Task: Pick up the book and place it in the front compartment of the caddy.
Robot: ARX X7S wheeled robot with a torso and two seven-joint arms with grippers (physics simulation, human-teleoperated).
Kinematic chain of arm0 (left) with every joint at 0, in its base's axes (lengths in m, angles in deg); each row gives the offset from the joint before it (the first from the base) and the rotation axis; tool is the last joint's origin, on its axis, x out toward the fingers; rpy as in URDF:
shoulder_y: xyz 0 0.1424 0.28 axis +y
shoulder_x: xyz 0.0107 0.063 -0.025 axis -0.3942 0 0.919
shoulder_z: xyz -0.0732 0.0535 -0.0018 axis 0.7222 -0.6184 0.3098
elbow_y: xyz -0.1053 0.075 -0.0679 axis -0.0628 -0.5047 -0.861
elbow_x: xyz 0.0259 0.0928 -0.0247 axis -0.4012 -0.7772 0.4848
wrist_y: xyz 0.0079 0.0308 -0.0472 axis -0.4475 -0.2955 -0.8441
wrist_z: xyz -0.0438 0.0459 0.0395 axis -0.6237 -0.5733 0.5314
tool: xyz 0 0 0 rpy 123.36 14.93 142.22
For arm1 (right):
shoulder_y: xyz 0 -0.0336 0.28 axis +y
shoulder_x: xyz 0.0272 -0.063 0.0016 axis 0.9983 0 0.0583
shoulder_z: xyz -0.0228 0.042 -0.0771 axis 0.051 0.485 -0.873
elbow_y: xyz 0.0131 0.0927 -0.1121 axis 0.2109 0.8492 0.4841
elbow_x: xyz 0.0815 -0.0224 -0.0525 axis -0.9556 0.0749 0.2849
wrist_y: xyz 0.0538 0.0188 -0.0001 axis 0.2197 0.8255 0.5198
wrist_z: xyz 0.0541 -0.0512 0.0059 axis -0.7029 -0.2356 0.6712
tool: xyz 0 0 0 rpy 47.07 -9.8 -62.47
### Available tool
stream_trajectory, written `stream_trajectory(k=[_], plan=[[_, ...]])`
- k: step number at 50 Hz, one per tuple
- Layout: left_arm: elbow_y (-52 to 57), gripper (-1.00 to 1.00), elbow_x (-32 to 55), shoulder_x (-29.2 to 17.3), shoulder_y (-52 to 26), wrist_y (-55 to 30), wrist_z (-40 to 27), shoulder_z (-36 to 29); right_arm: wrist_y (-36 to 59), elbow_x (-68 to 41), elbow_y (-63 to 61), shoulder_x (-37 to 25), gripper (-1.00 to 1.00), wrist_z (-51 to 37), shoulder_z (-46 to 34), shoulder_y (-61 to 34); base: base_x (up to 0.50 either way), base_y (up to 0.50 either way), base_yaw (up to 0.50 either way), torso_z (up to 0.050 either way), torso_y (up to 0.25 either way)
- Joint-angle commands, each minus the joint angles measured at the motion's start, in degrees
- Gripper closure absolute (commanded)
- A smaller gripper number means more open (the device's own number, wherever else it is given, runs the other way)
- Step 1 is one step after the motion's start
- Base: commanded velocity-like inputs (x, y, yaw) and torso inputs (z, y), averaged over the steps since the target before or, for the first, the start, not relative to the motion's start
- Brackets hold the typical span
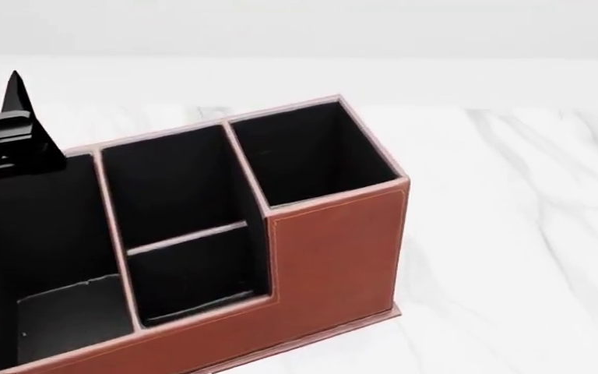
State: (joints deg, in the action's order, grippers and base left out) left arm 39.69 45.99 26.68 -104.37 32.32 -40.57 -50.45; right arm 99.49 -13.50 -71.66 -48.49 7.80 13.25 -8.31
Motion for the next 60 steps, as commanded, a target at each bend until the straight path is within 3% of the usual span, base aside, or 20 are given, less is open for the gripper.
stream_trajectory(k=[1, 16, 21, 29, 35, 48, 57, 60], plan=[[-0.6, -1.0, -1.8, 1.0, -0.1, 0.3, 0.9, 0.8, -0.4, -1.0, 2.4, 1.2, -1.0, 1.5, 1.2, -1.5, 0.23, 0.0, 0.0, 0.0, 0.0], [1.0, -1.0, -1.3, 0.5, 0.2, 0.7, 0.7, 0.3, -1.0, -0.6, 2.5, 0.7, -1.0, 0.9, 0.6, -1.9, 0.23, 0.0, 0.0, 0.0, 0.001], [8.6, -1.0, 11.7, 0.5, 1.4, -5.9, 6.8, 3.8, -1.3, 0.6, 3.7, 0.5, -1.0, 0.3, -1.8, -2.3, 0.0, 0.0, 0.0, 0.0, 0.0], [10.0, -1.0, 14.9, -5.1, -2.8, -9.9, 14.9, -2.3, -1.0, 0.9, 4.3, 0.0, -1.0, 0.2, -3.5, -2.6, 0.0, 0.0, 0.0, 0.0, 0.0], [10.2, -1.0, 21.4, -9.2, -8.2, -18.7, 20.5, -4.9, -1.0, 0.1, 3.7, -0.1, -1.0, 0.5, -1.9, -1.9, 0.0, 0.0, 0.0, 0.0, 0.0], [9.6, -1.0, 35.9, -10.4, -13.0, -31.4, 24.6, -2.8, -1.5, -0.9, 2.5, 0.2, -1.0, 0.6, -0.6, -0.7, 0.0, 0.0, 0.0, 0.0, 0.0], [7.8, -1.0, 35.5, -11.9, -13.0, -34.9, 25.9, -9.0, -1.6, -1.3, 2.1, 0.1, -1.0, 0.4, -0.3, -0.4, 0.0, 0.0, 0.0, 0.0, 0.0], [8.7, -1.0, 34.0, -13.4, -11.8, -32.9, 29.3, -12.9, -1.7, -1.3, 2.1, 0.1, -1.0, 0.3, -0.6, -0.3, 0.0, 0.0, 0.0, 0.0, 0.0]])
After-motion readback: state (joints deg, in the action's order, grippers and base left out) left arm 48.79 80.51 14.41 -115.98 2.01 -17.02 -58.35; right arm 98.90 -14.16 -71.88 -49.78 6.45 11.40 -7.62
